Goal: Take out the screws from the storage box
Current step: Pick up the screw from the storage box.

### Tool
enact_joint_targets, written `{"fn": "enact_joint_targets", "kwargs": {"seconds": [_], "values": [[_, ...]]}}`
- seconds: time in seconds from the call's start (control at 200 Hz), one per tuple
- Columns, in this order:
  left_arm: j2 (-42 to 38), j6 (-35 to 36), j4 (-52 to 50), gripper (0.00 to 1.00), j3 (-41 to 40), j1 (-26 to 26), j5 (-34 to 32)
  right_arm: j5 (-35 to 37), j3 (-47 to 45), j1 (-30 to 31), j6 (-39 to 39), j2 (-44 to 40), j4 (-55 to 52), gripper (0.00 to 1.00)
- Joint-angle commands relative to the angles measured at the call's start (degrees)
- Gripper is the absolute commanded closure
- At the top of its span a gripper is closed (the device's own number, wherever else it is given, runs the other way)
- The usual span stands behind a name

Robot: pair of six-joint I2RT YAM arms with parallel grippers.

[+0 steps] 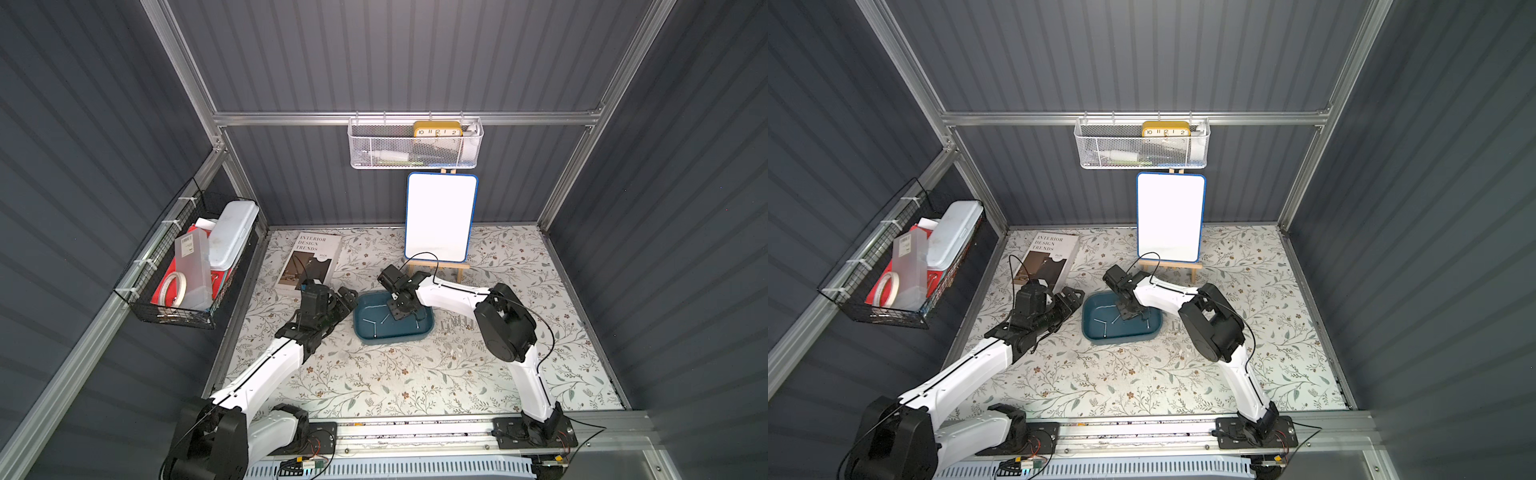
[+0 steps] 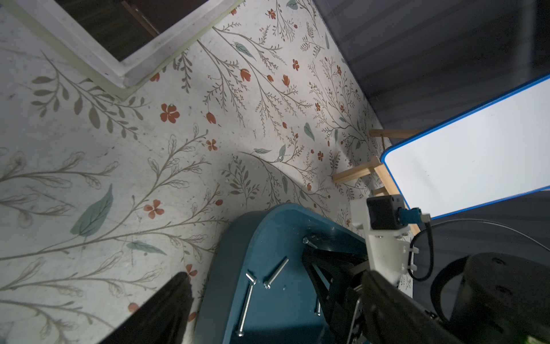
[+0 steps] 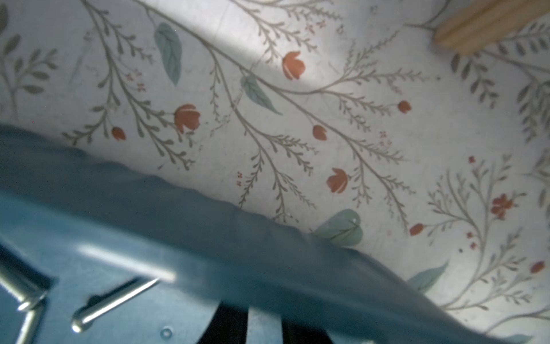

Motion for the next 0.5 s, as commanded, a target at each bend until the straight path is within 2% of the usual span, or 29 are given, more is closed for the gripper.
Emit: {"fn": "enact_joint_targets", "kwargs": {"seconds": [0.0,0.205,0.495], "values": [[-1.4,-0.7,-0.9,0.07,-0.8,0.2,-0.6,-0.9,-0.9,0.3,1.2,0.8,-2.7,0.71],[-0.8,-0.8,-1.0,0.07,-0.9,0.2,-0.4,1.2,2.0,0.4,0.9,3.1,-4.6,0.65],[-0.7,-0.4,-0.8,0.07,-1.1,0.3,0.5,5.6,3.2,0.6,0.2,2.9,-4.5,0.63]]}}
